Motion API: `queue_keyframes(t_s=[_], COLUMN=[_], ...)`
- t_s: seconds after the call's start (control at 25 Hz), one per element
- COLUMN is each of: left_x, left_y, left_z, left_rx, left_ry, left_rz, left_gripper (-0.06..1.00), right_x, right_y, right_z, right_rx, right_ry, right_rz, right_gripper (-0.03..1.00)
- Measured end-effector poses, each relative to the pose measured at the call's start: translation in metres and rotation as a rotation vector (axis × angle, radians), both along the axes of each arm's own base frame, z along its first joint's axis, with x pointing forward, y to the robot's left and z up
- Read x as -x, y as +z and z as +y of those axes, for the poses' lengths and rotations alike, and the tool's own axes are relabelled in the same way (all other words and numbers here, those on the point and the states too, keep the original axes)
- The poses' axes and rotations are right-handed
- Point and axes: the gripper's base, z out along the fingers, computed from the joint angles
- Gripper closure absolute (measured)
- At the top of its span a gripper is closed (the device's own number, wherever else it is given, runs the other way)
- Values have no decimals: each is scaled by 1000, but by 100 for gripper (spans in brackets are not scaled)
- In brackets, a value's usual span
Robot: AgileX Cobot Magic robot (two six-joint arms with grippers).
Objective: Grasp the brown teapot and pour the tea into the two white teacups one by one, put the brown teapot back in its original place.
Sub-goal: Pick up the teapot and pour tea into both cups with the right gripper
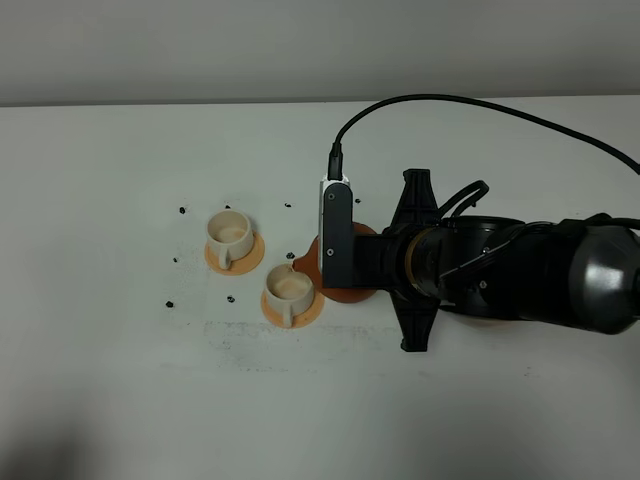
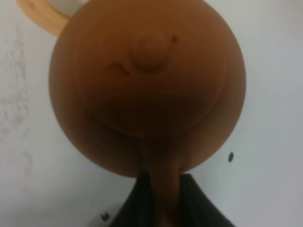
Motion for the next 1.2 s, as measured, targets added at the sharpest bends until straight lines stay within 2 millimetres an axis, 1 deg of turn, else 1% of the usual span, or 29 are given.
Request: queue_keyframes(t_s=[0.28,1.2], left_x=[0,0], left_y=[0,0], left_z=[0,0], left_rx=[0,2], left_ry=[0,1], left_rz=[0,0], left_gripper=[44,44], right_x=[-5,-9], right_y=[-7,-3], right_z=[1,2], right_rx=[52,166], right_ry=[17,116], right_rz=[-6,-89], right_gripper=[88,88])
